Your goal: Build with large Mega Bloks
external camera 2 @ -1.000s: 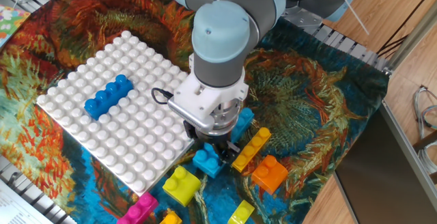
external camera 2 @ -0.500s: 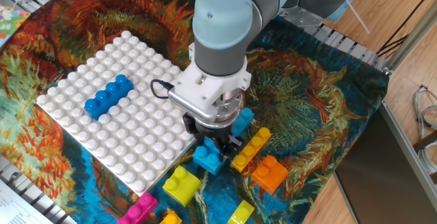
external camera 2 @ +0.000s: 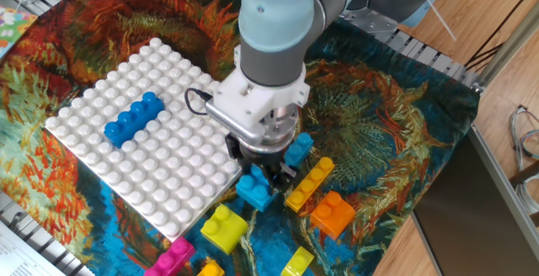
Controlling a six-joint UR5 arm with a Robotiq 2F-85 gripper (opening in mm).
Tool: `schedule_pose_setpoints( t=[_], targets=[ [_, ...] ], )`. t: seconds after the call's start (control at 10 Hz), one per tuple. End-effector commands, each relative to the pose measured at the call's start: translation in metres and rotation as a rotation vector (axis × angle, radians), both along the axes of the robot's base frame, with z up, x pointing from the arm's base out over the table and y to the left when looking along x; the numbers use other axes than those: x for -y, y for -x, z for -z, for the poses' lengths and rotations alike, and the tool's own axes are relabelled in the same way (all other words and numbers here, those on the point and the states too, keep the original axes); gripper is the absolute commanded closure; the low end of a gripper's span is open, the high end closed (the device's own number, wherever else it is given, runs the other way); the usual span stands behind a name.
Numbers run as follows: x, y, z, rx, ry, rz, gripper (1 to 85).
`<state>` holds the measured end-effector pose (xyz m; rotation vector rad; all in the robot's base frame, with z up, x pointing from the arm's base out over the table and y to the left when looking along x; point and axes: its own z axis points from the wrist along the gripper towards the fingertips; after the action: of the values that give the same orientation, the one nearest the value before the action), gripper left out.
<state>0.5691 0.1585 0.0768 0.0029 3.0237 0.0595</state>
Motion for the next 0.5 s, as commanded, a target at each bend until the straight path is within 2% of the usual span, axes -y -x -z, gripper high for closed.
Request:
schedule_pose_setpoints(
  t=[0.0, 0.1, 0.3, 0.4],
  targets=[
    [0.027, 0.020, -0.028, -0.048, -0.010, -0.009, 84.3],
    [0.044, 0.025, -0.034, -0.053, -0.013, -0.040, 84.3],
    [0.044, 0.018, -0.035, -0.025, -0.025, -0.009, 84.3],
    [0.043, 0.013, -0.036, -0.007, -0.040, 0.053, 84.3]
  ],
)
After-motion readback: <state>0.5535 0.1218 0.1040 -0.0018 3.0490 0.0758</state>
